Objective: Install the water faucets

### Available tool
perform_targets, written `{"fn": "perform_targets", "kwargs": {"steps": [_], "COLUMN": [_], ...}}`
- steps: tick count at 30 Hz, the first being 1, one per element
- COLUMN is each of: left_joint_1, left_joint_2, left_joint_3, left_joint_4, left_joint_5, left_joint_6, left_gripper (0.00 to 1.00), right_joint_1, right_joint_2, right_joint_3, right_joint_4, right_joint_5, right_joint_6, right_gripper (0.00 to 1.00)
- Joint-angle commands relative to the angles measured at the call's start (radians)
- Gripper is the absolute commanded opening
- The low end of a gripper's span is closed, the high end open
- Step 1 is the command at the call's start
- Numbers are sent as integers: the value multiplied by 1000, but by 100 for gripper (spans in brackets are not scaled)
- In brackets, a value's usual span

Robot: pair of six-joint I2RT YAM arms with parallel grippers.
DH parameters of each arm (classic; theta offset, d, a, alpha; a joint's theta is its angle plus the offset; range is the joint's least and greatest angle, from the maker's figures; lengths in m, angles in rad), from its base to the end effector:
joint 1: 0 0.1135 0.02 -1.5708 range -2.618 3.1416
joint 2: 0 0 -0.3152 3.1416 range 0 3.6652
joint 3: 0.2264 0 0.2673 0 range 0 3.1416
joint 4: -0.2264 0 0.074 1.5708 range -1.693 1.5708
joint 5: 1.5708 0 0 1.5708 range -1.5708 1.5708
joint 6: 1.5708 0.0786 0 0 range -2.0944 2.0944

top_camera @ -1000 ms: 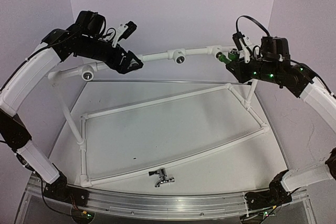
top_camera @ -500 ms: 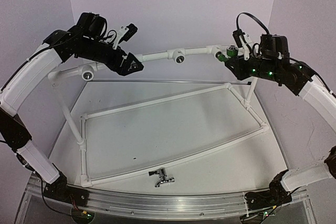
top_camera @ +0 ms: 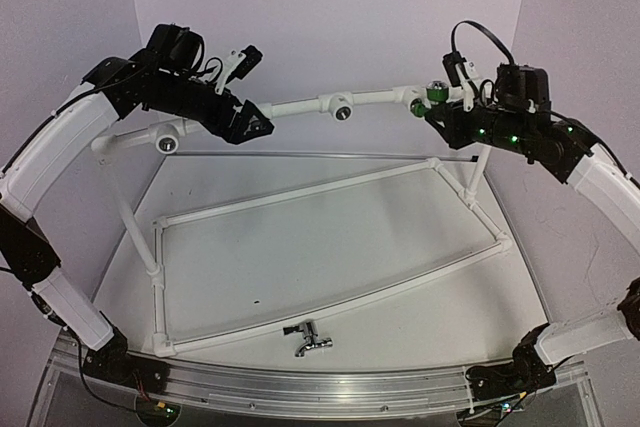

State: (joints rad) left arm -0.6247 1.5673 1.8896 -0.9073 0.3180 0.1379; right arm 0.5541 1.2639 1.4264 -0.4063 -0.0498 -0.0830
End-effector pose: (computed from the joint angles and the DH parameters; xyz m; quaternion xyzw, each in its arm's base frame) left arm 0.2865 -0.2369 0.4860 0.3932 0.7795 -0.2480 0.4198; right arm 0.2702 0.1718 0.4785 -0.2612 0.7432 0.1628 0.5941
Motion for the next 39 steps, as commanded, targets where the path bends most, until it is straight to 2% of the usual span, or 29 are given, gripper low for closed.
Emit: {"fn": "perform_targets", "kwargs": {"steps": [1, 9, 13, 18, 22, 24, 32, 35, 39], "left_joint_1": [0, 0, 0, 0, 0, 0, 0, 0, 0], "left_joint_2": [9, -8, -48, -114, -138, -151, -189, -177, -152], "left_joint_3": [-6, -16, -42, -51, -20, -19, -47, -40, -56], "left_joint_4": [22, 44, 98, 182, 203, 211, 279, 321, 423], "left_joint_5": [21, 12, -3, 26, 75, 94, 211, 279, 388], "left_joint_6": [-5, -17, -14, -42, -89, -112, -258, -335, -461], "left_gripper": [96, 96, 99, 100, 100, 100, 98, 97, 96], "right_joint_1": [-3, -2, -3, -4, -4, -4, -3, 0, 45], "right_joint_2": [-41, -83, -108, -103, -43, -3, 140, 153, 137], "right_joint_3": [-47, -93, -64, -27, 100, 189, 339, 371, 380], "right_joint_4": [104, 128, 48, -35, -103, -139, -204, -178, -22], "right_joint_5": [14, -16, -90, -269, -447, -492, -604, -661, -637], "right_joint_6": [-41, -84, -126, -188, -208, -224, -280, -279, -226], "right_gripper": [0, 0, 0, 0, 0, 0, 0, 0, 0]}}
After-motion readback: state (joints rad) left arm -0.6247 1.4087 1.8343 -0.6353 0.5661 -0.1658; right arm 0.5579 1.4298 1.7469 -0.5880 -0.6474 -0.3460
